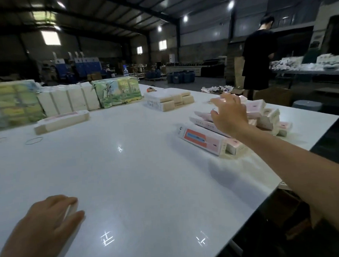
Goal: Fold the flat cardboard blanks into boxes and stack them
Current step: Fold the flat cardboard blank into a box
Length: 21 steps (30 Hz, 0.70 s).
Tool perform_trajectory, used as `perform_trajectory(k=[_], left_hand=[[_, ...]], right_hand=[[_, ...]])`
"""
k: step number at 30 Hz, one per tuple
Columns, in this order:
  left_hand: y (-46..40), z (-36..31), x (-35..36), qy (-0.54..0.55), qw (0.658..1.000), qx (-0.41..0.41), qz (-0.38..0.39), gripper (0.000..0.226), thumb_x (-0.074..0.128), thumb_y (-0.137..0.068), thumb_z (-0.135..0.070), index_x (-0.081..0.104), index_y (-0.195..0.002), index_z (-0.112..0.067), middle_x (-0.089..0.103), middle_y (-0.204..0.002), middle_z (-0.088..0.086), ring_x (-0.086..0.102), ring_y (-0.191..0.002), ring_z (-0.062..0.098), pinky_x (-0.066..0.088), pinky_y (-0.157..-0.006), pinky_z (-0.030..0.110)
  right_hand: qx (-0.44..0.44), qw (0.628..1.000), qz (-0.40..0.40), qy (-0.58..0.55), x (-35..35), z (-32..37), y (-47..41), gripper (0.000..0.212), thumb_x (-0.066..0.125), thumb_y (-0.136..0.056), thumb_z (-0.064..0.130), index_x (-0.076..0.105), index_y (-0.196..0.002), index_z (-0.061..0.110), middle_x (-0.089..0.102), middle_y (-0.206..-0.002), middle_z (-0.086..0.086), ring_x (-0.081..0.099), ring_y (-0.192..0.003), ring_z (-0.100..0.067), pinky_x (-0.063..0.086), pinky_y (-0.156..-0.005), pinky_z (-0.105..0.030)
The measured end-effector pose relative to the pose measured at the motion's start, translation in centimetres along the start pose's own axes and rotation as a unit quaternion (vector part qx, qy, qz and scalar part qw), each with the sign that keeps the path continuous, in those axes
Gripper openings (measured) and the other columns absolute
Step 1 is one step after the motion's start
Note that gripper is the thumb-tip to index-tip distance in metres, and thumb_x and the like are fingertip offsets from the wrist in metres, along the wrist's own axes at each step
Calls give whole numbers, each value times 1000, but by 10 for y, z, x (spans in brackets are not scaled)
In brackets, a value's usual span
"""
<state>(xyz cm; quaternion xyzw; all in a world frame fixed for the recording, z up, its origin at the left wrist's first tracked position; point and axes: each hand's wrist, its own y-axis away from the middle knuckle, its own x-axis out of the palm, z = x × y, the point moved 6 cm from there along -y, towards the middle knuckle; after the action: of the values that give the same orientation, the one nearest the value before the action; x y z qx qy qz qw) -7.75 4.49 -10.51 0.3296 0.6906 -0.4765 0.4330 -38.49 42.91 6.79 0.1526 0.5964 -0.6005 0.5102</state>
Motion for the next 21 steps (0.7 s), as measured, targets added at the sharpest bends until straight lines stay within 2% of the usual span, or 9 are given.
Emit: perform_trajectory(k=[2,3,6,8,11,15,18,20,21], left_hand=[[4,-52,-42,41,998,-51,0,51,47,-72,-64,67,-105,-32,61,-108,-8,55,-102,20,47,-87,44],[5,-65,-51,44,997,-59,-3,52,48,-74,-59,68,-108,-25,61,-113,-4,53,-108,23,44,-92,42],[8,-81,-57,31,994,-97,45,55,38,-81,-53,61,-120,-21,53,-128,-5,44,-119,18,36,-100,32],[9,-81,-58,38,994,-92,39,50,38,-86,-51,58,-122,-22,52,-130,-7,42,-121,16,34,-100,26],[9,-75,-55,40,996,-84,-2,34,51,-91,-40,59,-120,-24,53,-128,-9,42,-120,13,33,-97,23],[7,-71,-49,48,995,-84,0,33,54,-88,-40,61,-118,-26,54,-125,-11,42,-118,11,32,-94,23],[-4,-56,-57,159,977,-138,45,31,58,-87,-35,65,-115,-24,60,-122,-10,50,-114,10,36,-93,22],[-14,-27,-77,239,949,-204,33,27,61,-86,-32,67,-109,-19,65,-113,-4,58,-105,13,43,-89,25],[-16,-5,-90,228,942,-246,14,28,63,-85,-34,66,-108,-18,65,-111,-2,59,-101,16,45,-88,29]], right_hand=[[-105,993,-14,-59,-10,62,16,37,51,-93,23,56,-130,18,48,-140,-9,39,-128,-30,33,-105,-46],[-150,984,-6,-96,-10,93,29,35,52,-93,23,60,-126,19,53,-136,-7,43,-125,-29,36,-104,-45],[-253,946,78,-186,15,175,81,31,52,-94,24,63,-122,22,58,-132,-1,47,-123,-23,37,-103,-39],[-298,925,153,-179,48,214,119,32,47,-96,24,62,-123,23,56,-133,0,45,-125,-21,37,-103,-35],[-327,909,231,-117,93,239,158,32,38,-98,25,63,-118,19,56,-126,0,46,-121,-23,40,-97,-34],[-331,909,223,-122,107,237,163,33,38,-99,28,62,-122,23,54,-132,4,45,-121,-21,39,-98,-33],[-332,909,215,-135,108,236,162,33,40,-99,29,61,-125,26,53,-135,8,44,-125,-17,37,-101,-30],[-330,908,213,-143,110,236,162,33,42,-99,28,61,-125,27,52,-136,8,43,-126,-16,36,-101,-28],[-328,909,210,-147,110,236,162,32,42,-99,28,62,-125,26,52,-136,9,43,-126,-16,35,-101,-27]])
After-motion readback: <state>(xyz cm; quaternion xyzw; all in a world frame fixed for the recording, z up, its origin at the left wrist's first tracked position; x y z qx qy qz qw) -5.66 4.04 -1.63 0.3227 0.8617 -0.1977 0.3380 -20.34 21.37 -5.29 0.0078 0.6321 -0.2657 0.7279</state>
